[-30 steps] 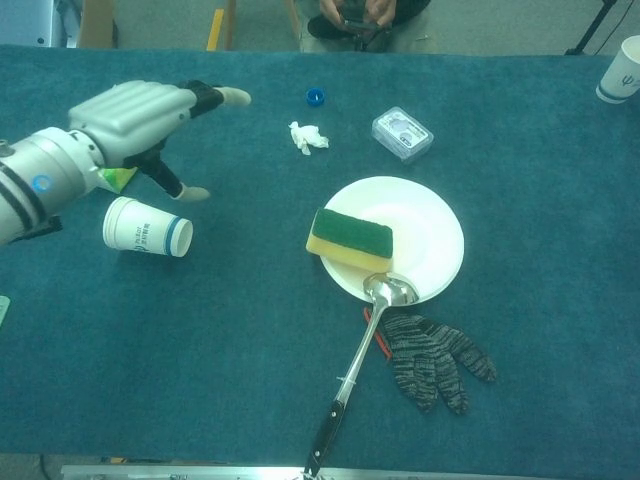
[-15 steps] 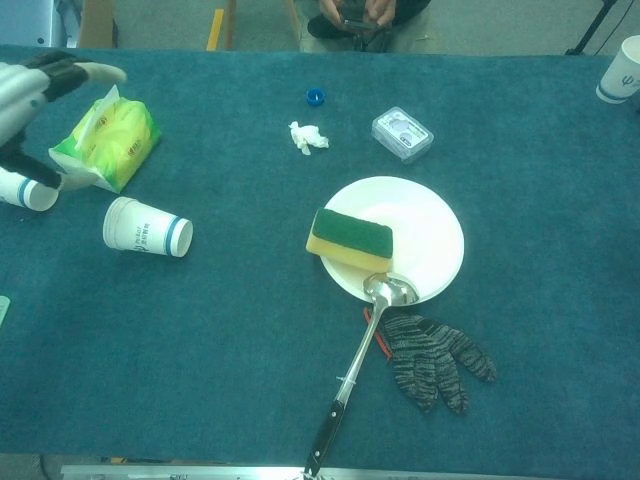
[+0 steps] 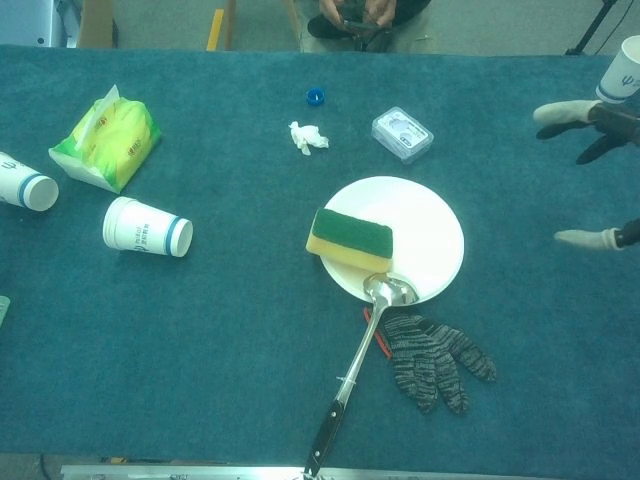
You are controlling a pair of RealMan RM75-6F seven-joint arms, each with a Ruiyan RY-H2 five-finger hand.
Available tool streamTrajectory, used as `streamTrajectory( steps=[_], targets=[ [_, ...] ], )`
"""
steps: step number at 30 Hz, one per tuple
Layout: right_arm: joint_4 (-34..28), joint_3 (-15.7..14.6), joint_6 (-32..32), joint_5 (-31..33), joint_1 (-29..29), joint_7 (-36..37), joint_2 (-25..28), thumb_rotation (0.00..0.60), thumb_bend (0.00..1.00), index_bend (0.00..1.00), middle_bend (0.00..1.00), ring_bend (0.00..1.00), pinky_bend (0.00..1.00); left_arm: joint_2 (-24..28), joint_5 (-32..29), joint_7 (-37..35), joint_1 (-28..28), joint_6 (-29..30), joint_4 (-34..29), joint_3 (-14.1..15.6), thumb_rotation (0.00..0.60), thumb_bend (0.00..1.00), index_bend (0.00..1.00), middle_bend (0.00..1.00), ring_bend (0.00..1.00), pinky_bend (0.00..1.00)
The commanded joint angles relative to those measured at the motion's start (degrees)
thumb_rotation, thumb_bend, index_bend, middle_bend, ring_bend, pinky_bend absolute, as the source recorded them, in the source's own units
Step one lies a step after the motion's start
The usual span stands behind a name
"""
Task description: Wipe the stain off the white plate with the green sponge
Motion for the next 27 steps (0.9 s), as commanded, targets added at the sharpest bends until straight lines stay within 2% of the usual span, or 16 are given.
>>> streamTrajectory(
  steps=[1,8,14,20,27],
  targets=[
    [-2.8,1.3,-3.5,2.5,2.6,-4.2,-1.7,0.600,0.05,0.17,0.24,0.10,0.32,0.8,1.7,-1.4,2.0,1.3,1.2,-0.1,0.600,0.18,0.14,0.13,0.05,0.17],
    [-6.4,4.3,-8.8,10.9,6.8,-16.2,-5.9,0.600,0.04,0.17,0.27,0.13,0.35,1.9,4.5,-2.9,5.0,2.3,1.8,-0.3,0.599,0.18,0.14,0.13,0.05,0.16],
    [-8.6,6.5,-13.4,22.6,11.6,-26.3,-9.8,0.600,0.04,0.17,0.27,0.13,0.35,2.7,6.2,-4.0,6.4,1.8,1.8,-1.0,0.600,0.18,0.14,0.13,0.05,0.16],
    [-9.0,8.0,-13.5,33.5,16.1,-34.7,-15.3,0.600,0.04,0.18,0.28,0.14,0.38,2.7,8.1,-4.1,7.7,1.6,2.1,-1.4,0.600,0.18,0.14,0.13,0.05,0.16],
    [-8.7,9.2,-10.6,43.8,21.3,-42.8,-20.8,0.600,0.04,0.26,0.29,0.16,0.41,3.0,9.9,-4.4,9.1,1.7,2.2,-2.1,0.600,0.18,0.15,0.13,0.05,0.16]
  ],
)
